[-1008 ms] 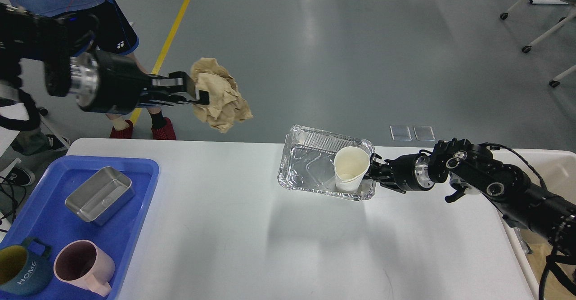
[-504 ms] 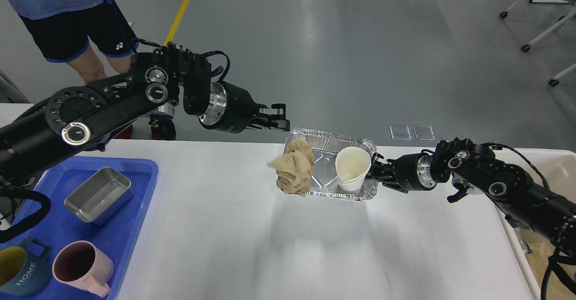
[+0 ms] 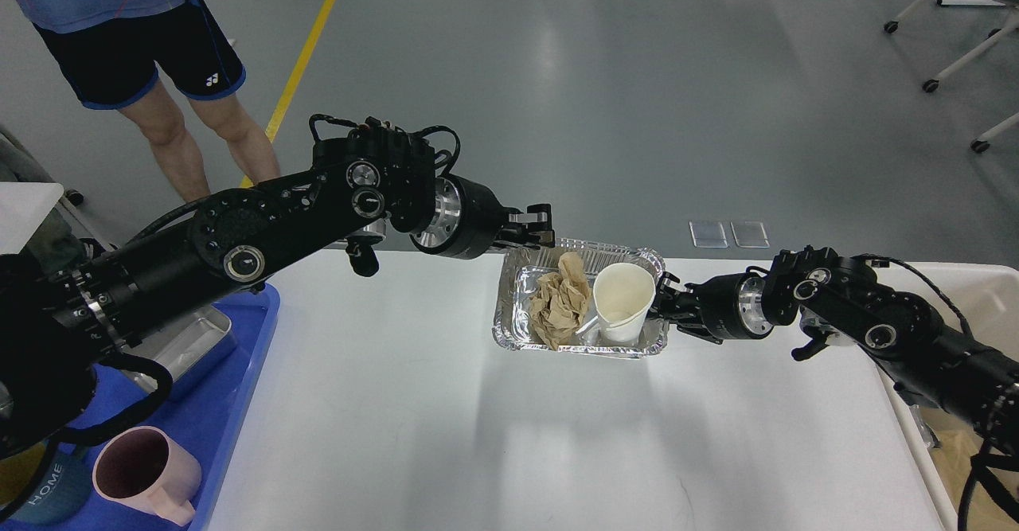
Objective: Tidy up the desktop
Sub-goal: 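Drop the paper towel into the foil tray and raise the left gripper, then carry the foil tray with the right gripper over the white bin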
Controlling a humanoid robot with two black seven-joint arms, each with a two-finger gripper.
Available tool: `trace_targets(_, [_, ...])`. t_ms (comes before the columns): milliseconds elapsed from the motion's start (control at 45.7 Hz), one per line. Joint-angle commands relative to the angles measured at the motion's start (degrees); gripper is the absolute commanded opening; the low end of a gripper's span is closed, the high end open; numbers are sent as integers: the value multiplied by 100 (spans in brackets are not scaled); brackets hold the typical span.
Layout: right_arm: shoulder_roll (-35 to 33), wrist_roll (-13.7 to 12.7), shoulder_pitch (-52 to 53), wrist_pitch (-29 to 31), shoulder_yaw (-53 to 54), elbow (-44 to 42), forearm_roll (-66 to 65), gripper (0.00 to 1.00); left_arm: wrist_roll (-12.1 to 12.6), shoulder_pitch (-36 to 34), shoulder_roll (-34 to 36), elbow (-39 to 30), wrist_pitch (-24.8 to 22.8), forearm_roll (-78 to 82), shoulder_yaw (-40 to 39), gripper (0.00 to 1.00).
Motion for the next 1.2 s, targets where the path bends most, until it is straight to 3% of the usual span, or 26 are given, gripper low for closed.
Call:
trace_targets(0, [-3, 0, 0, 0, 0, 0, 0, 0, -29, 40, -24, 86, 264, -70, -21, 83])
trace_targets(197, [-3, 0, 0, 0, 0, 8, 0, 0, -46, 84, 11, 77, 317, -202, -179, 87])
trace_targets(394, [-12, 0, 9, 0, 0, 8, 0, 0, -90, 417, 178, 86, 510, -817, -908, 87])
trace_targets(570, [-12, 0, 0, 0, 35, 8, 0, 0, -582, 1356, 415, 86, 712, -844, -2269, 87])
trace_targets(898, [-3, 0, -9, 0, 35, 0, 0, 0, -644, 2895, 504, 217, 721, -1002, -4538, 87])
trace_targets(986, [6, -9, -9, -8, 35, 0, 0, 0, -828, 3133, 486, 446, 721, -1362, -5030, 87])
trace_targets(1183, [-12, -9, -17, -43, 35, 8, 0, 0, -1531, 3651, 495, 859, 721, -2126, -5567, 87])
